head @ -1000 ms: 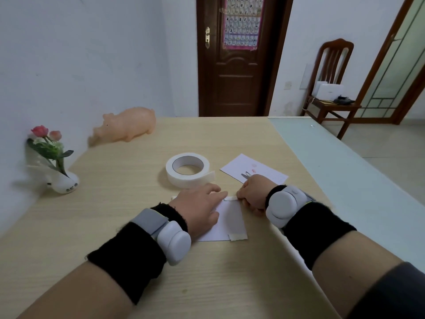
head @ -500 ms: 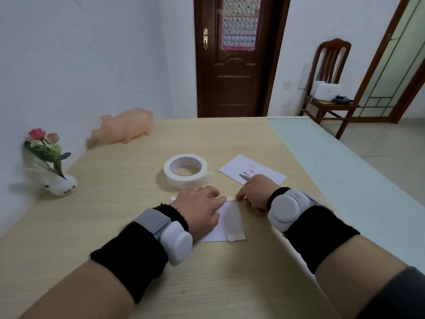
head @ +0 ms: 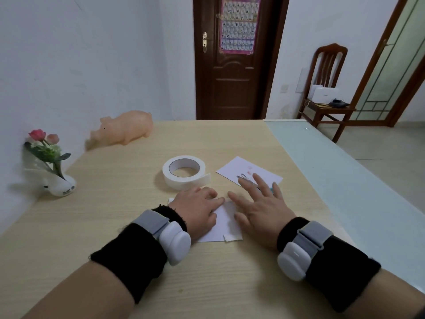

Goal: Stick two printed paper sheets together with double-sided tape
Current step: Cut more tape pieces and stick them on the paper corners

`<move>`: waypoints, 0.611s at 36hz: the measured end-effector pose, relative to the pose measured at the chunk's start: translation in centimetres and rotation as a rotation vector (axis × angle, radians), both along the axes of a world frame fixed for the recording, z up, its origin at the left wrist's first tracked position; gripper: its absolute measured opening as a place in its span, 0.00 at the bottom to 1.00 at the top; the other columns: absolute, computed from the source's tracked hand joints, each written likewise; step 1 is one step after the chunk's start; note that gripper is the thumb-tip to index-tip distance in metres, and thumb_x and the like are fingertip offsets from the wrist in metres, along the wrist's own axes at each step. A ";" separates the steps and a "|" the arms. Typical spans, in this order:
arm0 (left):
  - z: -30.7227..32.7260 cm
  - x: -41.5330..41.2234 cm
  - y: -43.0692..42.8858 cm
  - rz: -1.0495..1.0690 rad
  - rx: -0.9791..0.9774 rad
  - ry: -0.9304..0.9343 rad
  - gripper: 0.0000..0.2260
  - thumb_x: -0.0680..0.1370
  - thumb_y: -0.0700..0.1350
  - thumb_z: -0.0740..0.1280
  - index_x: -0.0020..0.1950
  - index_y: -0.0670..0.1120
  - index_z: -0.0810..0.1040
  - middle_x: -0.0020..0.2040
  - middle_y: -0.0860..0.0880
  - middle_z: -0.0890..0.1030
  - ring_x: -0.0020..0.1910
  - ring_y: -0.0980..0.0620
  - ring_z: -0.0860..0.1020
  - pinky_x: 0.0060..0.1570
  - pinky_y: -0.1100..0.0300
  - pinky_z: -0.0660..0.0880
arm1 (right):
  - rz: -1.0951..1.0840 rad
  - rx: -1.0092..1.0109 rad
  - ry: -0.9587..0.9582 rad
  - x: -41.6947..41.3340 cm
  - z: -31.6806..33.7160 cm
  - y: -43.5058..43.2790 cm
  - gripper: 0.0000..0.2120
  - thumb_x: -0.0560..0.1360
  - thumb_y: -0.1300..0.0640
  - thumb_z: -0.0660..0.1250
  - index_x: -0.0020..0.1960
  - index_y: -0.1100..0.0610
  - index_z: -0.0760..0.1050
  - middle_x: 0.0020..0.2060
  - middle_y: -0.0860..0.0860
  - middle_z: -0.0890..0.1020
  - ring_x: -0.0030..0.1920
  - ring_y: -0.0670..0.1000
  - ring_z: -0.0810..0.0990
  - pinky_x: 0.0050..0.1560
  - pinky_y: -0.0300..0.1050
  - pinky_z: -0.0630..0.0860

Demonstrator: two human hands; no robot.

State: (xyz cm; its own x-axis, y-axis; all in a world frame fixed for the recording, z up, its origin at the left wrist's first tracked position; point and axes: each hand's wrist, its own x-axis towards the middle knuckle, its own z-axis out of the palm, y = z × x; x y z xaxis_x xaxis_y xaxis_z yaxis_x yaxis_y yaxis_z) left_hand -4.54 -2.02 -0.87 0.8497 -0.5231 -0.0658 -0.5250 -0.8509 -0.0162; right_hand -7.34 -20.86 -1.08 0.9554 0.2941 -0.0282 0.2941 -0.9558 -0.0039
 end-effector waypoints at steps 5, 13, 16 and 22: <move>-0.1 0.1 0.1 0.002 0.009 -0.010 0.22 0.79 0.52 0.53 0.74 0.57 0.58 0.73 0.53 0.60 0.68 0.47 0.60 0.66 0.52 0.62 | -0.005 -0.013 0.041 0.1 -0.4 0.2 0.35 0.68 0.35 0.35 0.75 0.40 0.48 0.77 0.47 0.43 0.74 0.55 0.32 0.72 0.64 0.37; -0.2 0.1 0.1 0.001 0.012 -0.009 0.22 0.79 0.51 0.53 0.74 0.57 0.57 0.73 0.53 0.60 0.67 0.47 0.61 0.67 0.52 0.61 | -0.008 0.003 0.047 0.2 -0.7 0.1 0.28 0.76 0.38 0.42 0.75 0.42 0.49 0.77 0.47 0.45 0.75 0.54 0.34 0.72 0.61 0.35; -0.2 0.1 0.1 -0.003 0.012 -0.015 0.22 0.79 0.52 0.53 0.74 0.57 0.58 0.73 0.53 0.60 0.68 0.47 0.61 0.67 0.52 0.61 | 0.009 0.018 0.024 0.1 -0.7 0.2 0.38 0.68 0.34 0.33 0.75 0.43 0.50 0.77 0.47 0.46 0.75 0.54 0.34 0.72 0.59 0.35; -0.3 0.0 0.1 -0.002 0.012 -0.011 0.21 0.79 0.51 0.53 0.74 0.56 0.58 0.73 0.53 0.60 0.68 0.47 0.61 0.67 0.52 0.61 | -0.005 0.033 0.034 0.2 -0.8 0.1 0.34 0.71 0.35 0.37 0.75 0.44 0.52 0.77 0.47 0.48 0.75 0.53 0.35 0.72 0.57 0.36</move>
State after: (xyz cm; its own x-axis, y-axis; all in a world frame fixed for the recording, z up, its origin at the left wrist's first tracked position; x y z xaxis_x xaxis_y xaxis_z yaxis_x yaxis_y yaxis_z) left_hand -4.49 -1.94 -1.13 0.8493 -0.5242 -0.0625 -0.5267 -0.8495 -0.0319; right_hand -7.18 -20.77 -1.89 0.9554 0.2909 -0.0508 0.2888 -0.9563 -0.0456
